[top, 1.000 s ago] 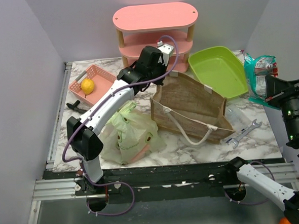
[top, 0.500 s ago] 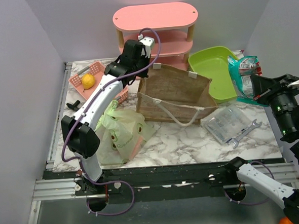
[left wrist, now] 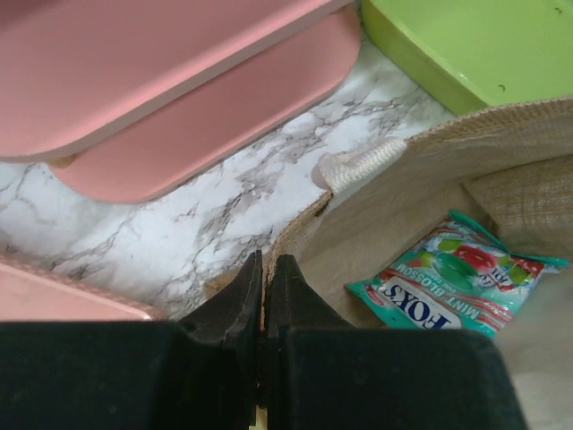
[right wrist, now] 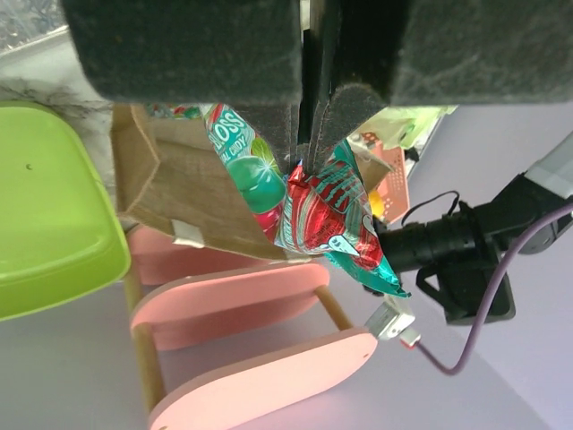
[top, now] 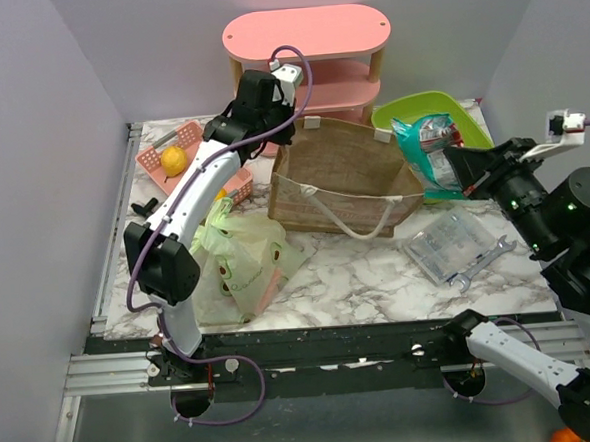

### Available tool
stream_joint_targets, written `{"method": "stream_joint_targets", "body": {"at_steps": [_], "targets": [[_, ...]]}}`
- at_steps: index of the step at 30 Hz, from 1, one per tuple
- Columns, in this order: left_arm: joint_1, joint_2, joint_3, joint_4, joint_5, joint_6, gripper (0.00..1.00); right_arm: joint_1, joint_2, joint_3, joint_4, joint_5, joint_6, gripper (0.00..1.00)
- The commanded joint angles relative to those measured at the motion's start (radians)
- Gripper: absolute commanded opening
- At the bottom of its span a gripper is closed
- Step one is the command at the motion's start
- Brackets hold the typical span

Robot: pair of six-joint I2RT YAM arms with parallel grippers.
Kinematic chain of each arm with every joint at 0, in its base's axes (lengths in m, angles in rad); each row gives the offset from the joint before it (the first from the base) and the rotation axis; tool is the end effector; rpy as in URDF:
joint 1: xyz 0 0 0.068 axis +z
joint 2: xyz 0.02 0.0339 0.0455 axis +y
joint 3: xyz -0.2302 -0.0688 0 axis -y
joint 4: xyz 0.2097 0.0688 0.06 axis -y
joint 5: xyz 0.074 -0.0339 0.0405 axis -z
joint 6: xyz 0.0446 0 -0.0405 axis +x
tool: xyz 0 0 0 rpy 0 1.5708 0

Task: Place the food into the grocery bag and tie it
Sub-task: Move the grocery bag to the center of the board, then place the snack in the grocery bag.

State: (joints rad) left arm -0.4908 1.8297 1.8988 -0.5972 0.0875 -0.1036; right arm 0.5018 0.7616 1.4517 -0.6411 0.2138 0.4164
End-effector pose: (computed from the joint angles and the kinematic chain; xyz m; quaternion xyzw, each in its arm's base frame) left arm 0.3389 -0.1855 0.3507 0.1880 0.8459 -0.1820 0.4647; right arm 0.0873 0.0371 0.4579 0.0479 0.6883 0.2531 0.6781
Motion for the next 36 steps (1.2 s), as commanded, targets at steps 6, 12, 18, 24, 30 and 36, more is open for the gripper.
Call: {"method": "stream_joint_targets", "body": {"at_steps": [6,12,18,24,30,36], "targets": [[0.007,0.069,0.184,0.024,0.118,-0.025,0.39,-0.002,0.092,-0.122,0.334,-0.124,-0.023,0.01],[0.006,-0.020,0.133,0.002,0.073,-0.036,0.96,-0.002,0.191,-0.157,0.458,-0.155,-0.029,0.01],[0.015,-0.112,0.119,-0.074,-0.026,-0.031,0.98,-0.002,0.287,-0.151,0.549,-0.157,-0.045,0.01],[0.021,-0.246,0.032,-0.075,-0.122,-0.058,0.98,-0.002,0.341,-0.171,0.587,-0.160,-0.049,0.06],[0.022,-0.434,-0.174,-0.062,-0.154,-0.076,0.98,-0.003,0.405,-0.130,0.530,-0.097,-0.039,0.58],[0.030,-0.667,-0.413,-0.049,-0.167,-0.090,0.99,-0.002,0.442,-0.099,0.514,-0.179,-0.019,0.75]]}}
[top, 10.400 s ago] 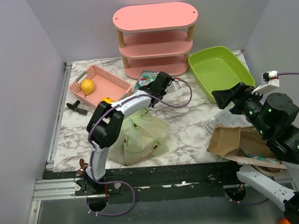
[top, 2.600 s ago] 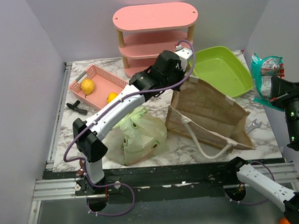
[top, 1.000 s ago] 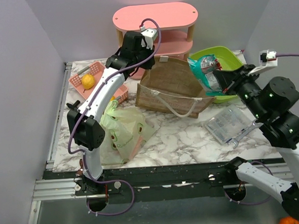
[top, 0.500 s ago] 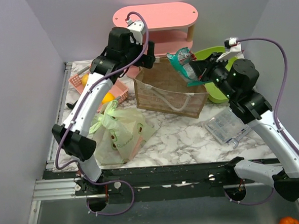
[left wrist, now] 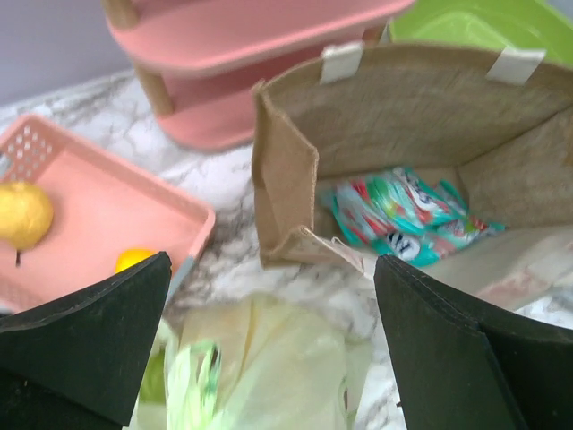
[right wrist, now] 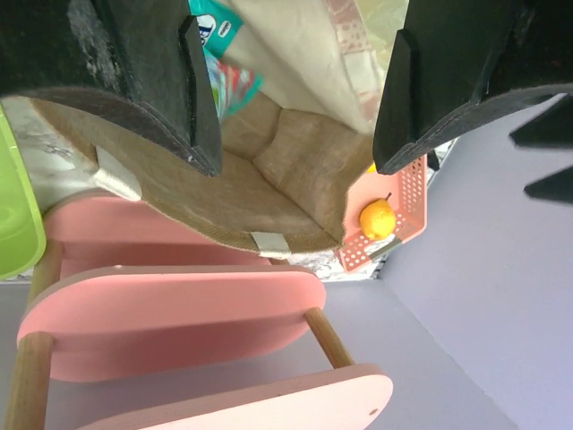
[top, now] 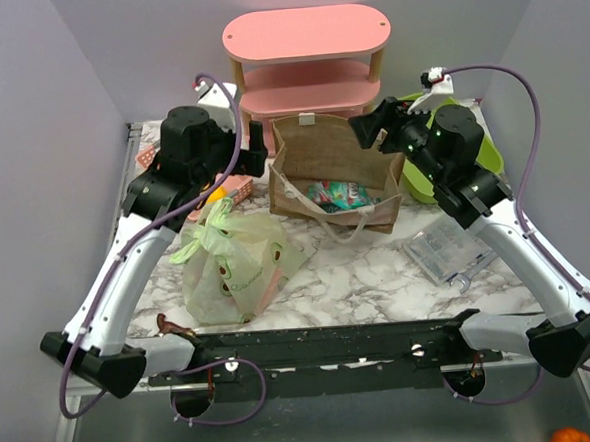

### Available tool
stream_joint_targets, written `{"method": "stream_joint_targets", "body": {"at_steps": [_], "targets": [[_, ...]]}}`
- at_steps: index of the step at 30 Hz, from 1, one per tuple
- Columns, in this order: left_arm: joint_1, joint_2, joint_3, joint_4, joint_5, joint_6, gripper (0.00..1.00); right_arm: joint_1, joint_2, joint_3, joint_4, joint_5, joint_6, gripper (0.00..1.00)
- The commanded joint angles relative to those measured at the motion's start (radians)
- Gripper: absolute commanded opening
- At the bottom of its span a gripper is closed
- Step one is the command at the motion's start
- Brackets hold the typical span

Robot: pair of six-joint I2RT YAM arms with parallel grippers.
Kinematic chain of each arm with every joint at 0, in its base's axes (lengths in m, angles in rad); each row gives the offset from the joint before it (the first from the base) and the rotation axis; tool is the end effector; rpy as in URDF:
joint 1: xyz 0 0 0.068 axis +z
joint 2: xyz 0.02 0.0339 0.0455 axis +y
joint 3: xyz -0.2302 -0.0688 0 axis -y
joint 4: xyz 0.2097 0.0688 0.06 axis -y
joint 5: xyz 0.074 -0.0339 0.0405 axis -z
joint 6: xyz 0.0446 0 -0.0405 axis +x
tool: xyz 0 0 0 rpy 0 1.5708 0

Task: Place the food into the grocery bag and tie it
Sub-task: Place the snack in the grocery bag.

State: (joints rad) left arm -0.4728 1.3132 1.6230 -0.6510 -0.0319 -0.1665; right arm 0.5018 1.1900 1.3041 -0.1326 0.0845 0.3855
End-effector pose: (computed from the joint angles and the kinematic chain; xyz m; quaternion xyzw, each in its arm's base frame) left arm 0.2272 -0.1146 0.4175 0.1155 0.8086 -0.1689 0.5516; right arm 0.2248 0.1191 0.4085 -0.0119 0.7135 0.2732 0.6451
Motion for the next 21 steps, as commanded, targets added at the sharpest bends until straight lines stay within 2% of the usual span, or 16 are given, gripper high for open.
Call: {"method": "stream_joint_targets", "body": {"at_steps": [1,4,10,13,15,18,21], "targets": [[0.014,-0.196,-0.175,0.010,-0.060,-0.036,0.99,-0.002,0.018,0.056,0.002,-0.075,0.019,0.75],[0.020,-0.295,-0.266,0.000,-0.087,-0.067,0.99,-0.002,0.026,0.074,-0.015,-0.178,0.033,0.76],[0.025,-0.446,-0.342,-0.134,-0.186,-0.119,0.99,-0.002,0.027,0.078,-0.033,-0.391,0.044,0.79],[0.025,-0.506,-0.349,-0.208,-0.230,-0.149,0.99,-0.003,0.023,0.060,-0.030,-0.438,0.055,0.82],[0.025,-0.543,-0.359,-0.252,-0.273,-0.172,0.98,-0.002,0.033,0.060,-0.033,-0.470,0.072,0.91],[0.025,-0.606,-0.413,-0.288,-0.326,-0.199,0.99,0.011,0.066,0.094,-0.072,-0.482,0.120,1.00],[0.025,-0.663,-0.476,-0.294,-0.376,-0.214,0.99,0.049,0.114,0.146,-0.121,-0.458,0.157,1.00]]}}
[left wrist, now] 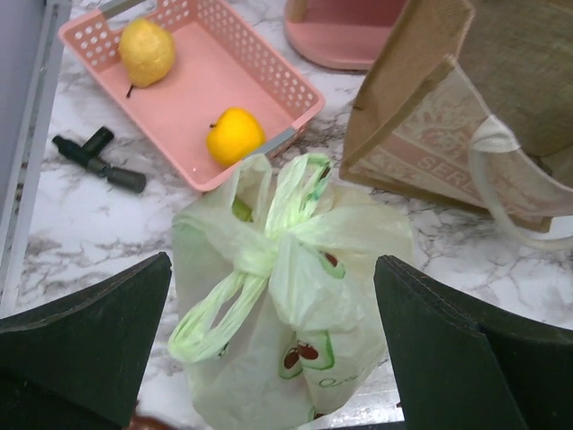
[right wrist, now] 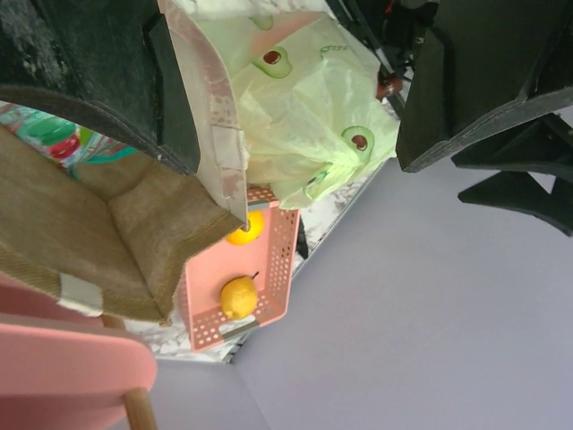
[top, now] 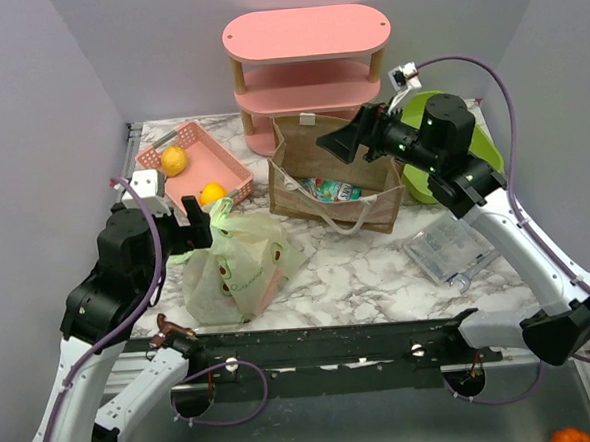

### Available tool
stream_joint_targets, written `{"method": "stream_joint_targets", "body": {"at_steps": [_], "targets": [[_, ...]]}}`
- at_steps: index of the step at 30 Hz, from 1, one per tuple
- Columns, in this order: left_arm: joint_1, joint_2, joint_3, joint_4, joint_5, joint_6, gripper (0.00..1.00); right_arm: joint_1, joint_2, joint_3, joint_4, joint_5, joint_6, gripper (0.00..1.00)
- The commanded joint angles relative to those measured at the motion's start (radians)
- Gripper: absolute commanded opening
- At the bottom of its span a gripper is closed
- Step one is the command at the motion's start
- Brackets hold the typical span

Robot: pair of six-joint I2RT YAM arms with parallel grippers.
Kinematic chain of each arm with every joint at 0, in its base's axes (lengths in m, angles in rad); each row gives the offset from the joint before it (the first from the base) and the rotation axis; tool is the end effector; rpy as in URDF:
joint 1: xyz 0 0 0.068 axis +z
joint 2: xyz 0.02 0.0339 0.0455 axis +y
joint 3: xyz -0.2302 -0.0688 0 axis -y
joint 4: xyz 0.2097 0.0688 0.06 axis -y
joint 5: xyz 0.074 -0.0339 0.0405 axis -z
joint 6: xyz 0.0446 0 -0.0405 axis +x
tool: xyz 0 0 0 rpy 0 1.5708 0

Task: Place the food into the grocery bag and tie it
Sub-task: Place the snack in the grocery bag, then pick up the grocery bag from the center of the board.

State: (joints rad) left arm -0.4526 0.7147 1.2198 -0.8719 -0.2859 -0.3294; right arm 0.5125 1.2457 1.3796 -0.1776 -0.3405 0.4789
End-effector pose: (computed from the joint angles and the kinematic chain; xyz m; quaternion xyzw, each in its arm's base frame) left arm 0.1041 -0.0366 0.3765 -0.0303 0.8192 -0.1051 0.5630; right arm 0.2212 0.1416 0.4140 -0.1291 0.7099 0.4318 0.5412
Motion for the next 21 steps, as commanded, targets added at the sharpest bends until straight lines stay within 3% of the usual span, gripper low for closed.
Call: {"method": "stream_joint_targets", "body": {"at_steps": [1,12,16,21], "targets": [[0.005,-0.082,-0.092,-0.078,-0.151,-0.059,0.99,0.067,0.082,0.092,-0.102,-0.006,0.064,1.00],[0.086,-0.134,-0.146,-0.139,-0.331,-0.098,0.99,0.316,0.358,0.381,-0.295,0.188,0.087,1.00],[0.221,-0.119,-0.162,-0.120,-0.313,-0.086,0.99,0.391,0.473,0.523,-0.382,0.268,0.091,1.00],[0.441,-0.094,-0.206,-0.025,-0.142,-0.046,0.99,0.486,0.626,0.726,-0.531,0.473,0.135,1.00]]}}
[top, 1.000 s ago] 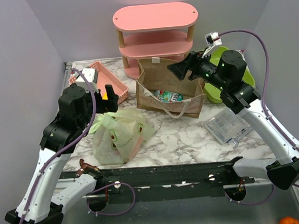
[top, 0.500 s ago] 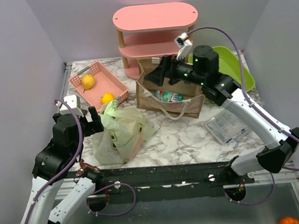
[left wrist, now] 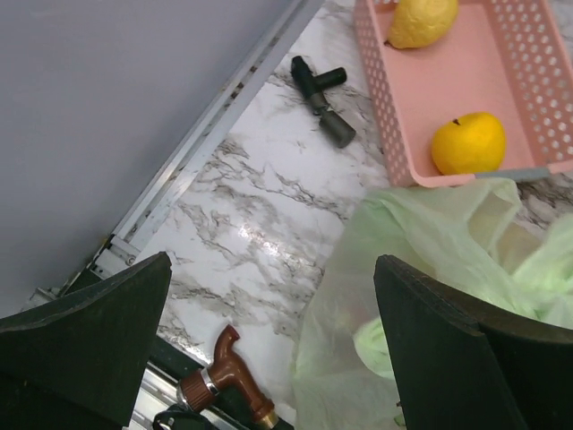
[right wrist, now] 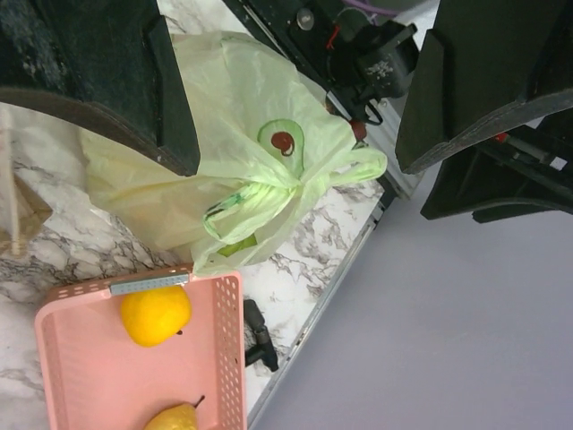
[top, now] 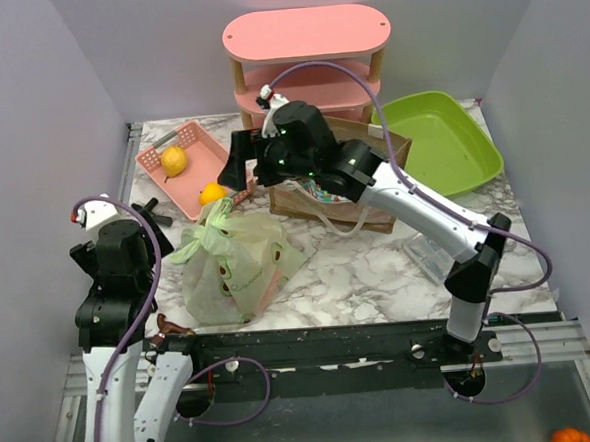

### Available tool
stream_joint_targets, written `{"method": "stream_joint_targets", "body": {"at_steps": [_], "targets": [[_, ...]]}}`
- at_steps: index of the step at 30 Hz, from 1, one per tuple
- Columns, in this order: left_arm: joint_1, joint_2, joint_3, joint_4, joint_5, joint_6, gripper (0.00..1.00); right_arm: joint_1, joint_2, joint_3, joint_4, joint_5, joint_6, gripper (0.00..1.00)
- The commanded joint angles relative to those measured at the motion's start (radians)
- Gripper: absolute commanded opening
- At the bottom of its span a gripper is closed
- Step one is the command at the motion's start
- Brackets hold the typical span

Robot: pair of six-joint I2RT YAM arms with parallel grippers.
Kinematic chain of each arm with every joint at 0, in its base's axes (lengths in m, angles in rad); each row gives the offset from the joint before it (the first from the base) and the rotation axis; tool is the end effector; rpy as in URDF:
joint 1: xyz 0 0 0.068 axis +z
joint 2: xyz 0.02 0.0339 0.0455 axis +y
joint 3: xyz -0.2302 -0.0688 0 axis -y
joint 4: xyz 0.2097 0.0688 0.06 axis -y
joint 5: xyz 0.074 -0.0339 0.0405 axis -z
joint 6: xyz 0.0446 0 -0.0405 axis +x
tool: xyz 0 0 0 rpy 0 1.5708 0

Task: Place the food into the grocery bag and tie it
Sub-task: Pick up the grocery bag from the center of the board.

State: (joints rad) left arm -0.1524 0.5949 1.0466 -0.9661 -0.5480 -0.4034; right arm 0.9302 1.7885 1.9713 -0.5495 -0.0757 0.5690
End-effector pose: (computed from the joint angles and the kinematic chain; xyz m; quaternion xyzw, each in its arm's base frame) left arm 0.0919 0.0094 0.3329 -0.2394 0.8079 0.0916 0.5307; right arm 0.2218 0.3032 0.3929 -0.1690 0.8063 0.4084 0.3930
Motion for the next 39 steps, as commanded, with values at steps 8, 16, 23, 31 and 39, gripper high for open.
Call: {"method": "stream_joint_targets", "body": {"at_steps": [8,16,23,31,39], "targets": [[0.244,0.038,-0.097,0.140,0.171,-0.051,0.98,0.160,0.246,0.321,-0.305,0.391,0.159,1.00],[0.256,-0.076,-0.249,0.234,0.141,-0.083,0.99,0.210,0.352,0.393,-0.311,0.421,0.180,1.00],[0.257,-0.186,-0.277,0.267,0.112,-0.091,0.99,0.242,0.453,0.464,-0.325,0.445,0.195,1.00],[0.259,-0.194,-0.278,0.275,0.126,-0.090,0.99,0.285,0.520,0.449,-0.331,0.489,0.210,1.00],[0.259,-0.207,-0.284,0.279,0.145,-0.087,0.98,0.285,0.508,0.306,-0.249,0.507,0.172,0.94]]}}
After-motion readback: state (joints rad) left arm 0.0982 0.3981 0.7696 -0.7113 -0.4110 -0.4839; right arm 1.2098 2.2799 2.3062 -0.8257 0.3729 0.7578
